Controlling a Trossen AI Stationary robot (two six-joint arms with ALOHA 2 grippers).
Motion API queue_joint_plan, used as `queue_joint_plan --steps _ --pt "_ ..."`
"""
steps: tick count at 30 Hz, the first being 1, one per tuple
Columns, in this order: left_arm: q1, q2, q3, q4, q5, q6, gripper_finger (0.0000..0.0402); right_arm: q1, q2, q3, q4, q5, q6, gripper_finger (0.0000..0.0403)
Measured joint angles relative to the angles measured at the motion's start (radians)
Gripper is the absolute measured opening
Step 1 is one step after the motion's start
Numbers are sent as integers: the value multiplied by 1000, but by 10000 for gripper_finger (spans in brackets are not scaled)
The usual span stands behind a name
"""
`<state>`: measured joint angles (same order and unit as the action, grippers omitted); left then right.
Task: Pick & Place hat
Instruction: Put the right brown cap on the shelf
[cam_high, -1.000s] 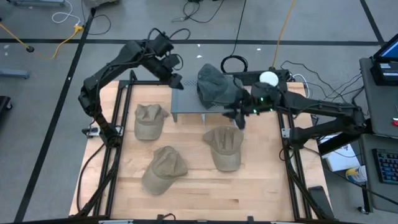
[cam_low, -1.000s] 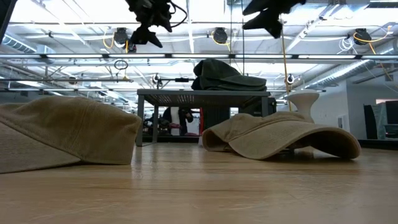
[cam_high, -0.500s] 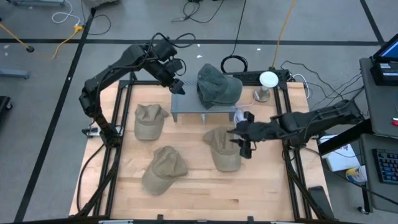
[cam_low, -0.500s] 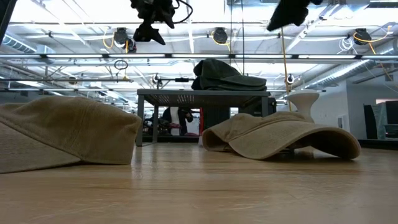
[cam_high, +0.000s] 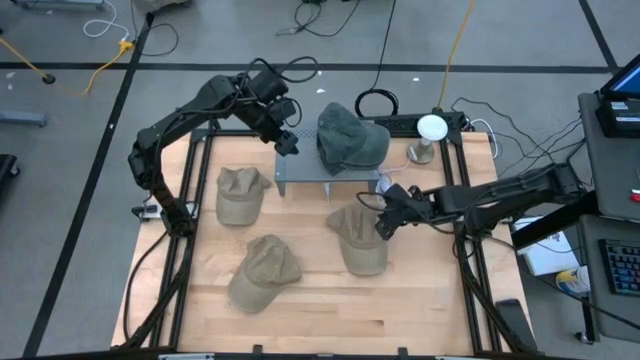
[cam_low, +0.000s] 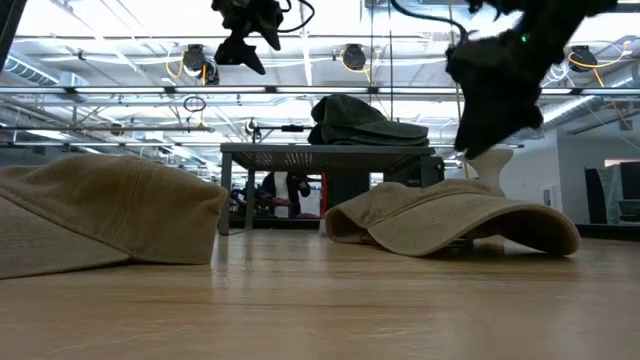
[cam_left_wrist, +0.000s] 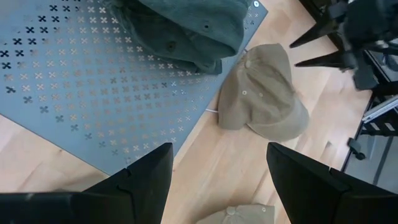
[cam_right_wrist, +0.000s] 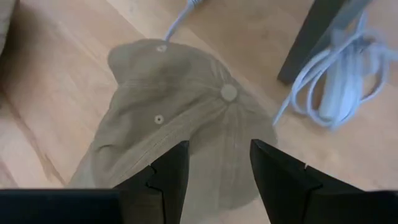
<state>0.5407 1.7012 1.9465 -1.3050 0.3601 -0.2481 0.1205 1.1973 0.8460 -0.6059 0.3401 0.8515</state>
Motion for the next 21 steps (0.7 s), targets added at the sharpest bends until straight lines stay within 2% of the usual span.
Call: queue_joint_plan --steps 11,16,18,21 --pt "0 0 0 -1 -1 -17 266 -2 -1 -143 114 -10 80 167" --pt "0 0 0 -1 -1 -19 266 -2 0 -209 259 -54 68 163" --pt "0 0 0 -1 -1 -19 266 -2 0 -221 300 -56 64 146" --pt "0 0 0 -1 -1 -25 266 -2 0 -233 310 -58 65 88"
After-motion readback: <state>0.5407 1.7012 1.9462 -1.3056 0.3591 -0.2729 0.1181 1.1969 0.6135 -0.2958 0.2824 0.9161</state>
